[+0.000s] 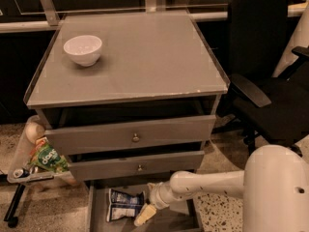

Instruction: Pick blue chip bag from bottom drawer and place on counter

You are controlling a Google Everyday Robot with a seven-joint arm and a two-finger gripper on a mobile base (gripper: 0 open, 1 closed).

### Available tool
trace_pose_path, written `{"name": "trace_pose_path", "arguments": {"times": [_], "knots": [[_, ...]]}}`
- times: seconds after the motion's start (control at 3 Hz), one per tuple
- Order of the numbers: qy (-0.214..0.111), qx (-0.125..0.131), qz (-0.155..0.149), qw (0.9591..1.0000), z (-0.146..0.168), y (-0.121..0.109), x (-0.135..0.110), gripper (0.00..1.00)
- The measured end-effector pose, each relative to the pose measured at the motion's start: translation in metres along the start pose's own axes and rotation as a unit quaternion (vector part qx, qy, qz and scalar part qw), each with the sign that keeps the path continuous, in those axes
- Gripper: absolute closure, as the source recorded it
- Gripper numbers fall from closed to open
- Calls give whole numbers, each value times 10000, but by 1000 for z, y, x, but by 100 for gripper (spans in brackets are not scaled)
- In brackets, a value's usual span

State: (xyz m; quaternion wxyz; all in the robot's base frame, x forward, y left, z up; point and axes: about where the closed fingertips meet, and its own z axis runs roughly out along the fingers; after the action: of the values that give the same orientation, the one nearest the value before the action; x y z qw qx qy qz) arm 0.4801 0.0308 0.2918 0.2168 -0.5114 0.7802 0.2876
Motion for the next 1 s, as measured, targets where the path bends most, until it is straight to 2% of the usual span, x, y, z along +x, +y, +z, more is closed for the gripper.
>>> {"name": "trace_pose_path", "arguments": {"times": [0.33,1.0], "knots": [[-19,-102,-110,9999,15,1,2,0],[-323,-38,-353,9988,77,-22,8,0]]}}
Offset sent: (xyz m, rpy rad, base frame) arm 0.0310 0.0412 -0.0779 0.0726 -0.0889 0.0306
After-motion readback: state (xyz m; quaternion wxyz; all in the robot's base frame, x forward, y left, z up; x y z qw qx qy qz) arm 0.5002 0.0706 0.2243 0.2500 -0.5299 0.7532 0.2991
